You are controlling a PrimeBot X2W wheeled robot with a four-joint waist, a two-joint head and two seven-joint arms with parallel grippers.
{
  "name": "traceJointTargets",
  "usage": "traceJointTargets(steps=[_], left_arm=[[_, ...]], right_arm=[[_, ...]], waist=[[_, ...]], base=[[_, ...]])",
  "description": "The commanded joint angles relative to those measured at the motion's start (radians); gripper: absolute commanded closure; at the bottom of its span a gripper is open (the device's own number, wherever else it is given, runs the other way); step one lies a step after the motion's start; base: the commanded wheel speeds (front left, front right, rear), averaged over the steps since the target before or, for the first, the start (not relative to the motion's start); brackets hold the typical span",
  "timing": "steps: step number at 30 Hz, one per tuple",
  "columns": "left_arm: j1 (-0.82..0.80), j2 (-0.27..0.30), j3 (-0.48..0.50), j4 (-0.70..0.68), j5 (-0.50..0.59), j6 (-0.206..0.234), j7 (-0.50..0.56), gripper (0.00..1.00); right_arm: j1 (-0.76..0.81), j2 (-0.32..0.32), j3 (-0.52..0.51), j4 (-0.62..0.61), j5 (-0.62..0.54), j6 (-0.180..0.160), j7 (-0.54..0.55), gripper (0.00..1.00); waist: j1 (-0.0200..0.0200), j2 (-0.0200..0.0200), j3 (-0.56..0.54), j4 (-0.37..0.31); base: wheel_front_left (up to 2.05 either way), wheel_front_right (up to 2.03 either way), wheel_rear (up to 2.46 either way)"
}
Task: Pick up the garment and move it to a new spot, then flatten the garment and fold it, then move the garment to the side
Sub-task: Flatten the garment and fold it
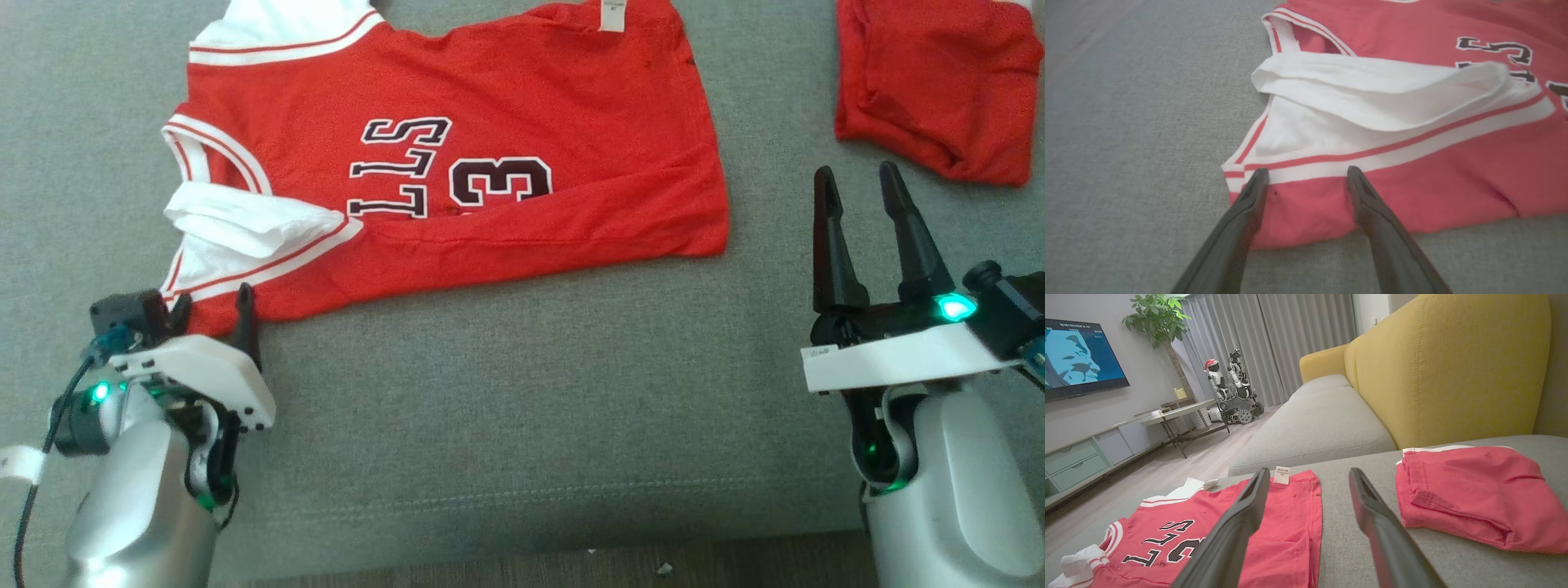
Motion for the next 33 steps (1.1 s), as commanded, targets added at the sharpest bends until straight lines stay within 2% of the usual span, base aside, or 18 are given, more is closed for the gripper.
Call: traceJointTargets(steps=[1, 6, 15, 17, 21, 25, 33], left_arm=[[-0.043, 0.042, 0.026, 0.000, 0.014, 0.010, 0.007, 0.00], [-0.062, 0.050, 0.003, 0.050, 0.028, 0.011, 0.044, 0.00], [-0.085, 0.044, -0.040, 0.099, 0.034, -0.021, 0.072, 0.02], [-0.091, 0.042, -0.048, 0.106, 0.032, -0.033, 0.077, 1.00], [-0.101, 0.038, -0.051, 0.113, 0.023, -0.043, 0.067, 1.00], [-0.103, 0.035, -0.032, 0.087, 0.007, -0.034, 0.002, 1.00], [-0.075, 0.015, -0.043, -0.012, 0.001, -0.039, -0.076, 1.00]], right_arm=[[-0.028, 0.014, 0.028, -0.032, 0.006, 0.005, -0.011, 0.00], [-0.034, 0.016, 0.029, -0.027, 0.008, 0.005, -0.013, 0.00], [-0.045, 0.019, 0.019, -0.021, 0.006, 0.005, -0.011, 0.00], [-0.048, 0.019, 0.019, -0.021, 0.005, 0.005, -0.010, 0.00], [-0.053, 0.020, 0.017, -0.019, 0.002, 0.005, -0.007, 0.00], [-0.057, 0.020, 0.021, -0.001, 0.010, 0.005, 0.015, 0.00], [-0.098, 0.034, 0.004, 0.142, 0.122, 0.005, 0.166, 0.00]], waist=[[0.0000, 0.0000, 0.006, -0.005], [0.0000, 0.0000, 0.011, -0.010], [0.0000, 0.0000, 0.021, -0.007], [0.0000, 0.0000, 0.025, -0.004], [0.0000, 0.0000, 0.030, 0.003], [0.0000, 0.0000, 0.027, 0.017], [0.0000, 0.0000, 0.017, 0.061]], base=[[0.00, 0.00, 0.00], [0.00, 0.00, 0.00], [0.00, 0.00, 0.00], [0.00, 0.00, 0.00], [0.00, 0.00, 0.00], [0.00, 0.00, 0.00], [0.00, 0.00, 0.00]])
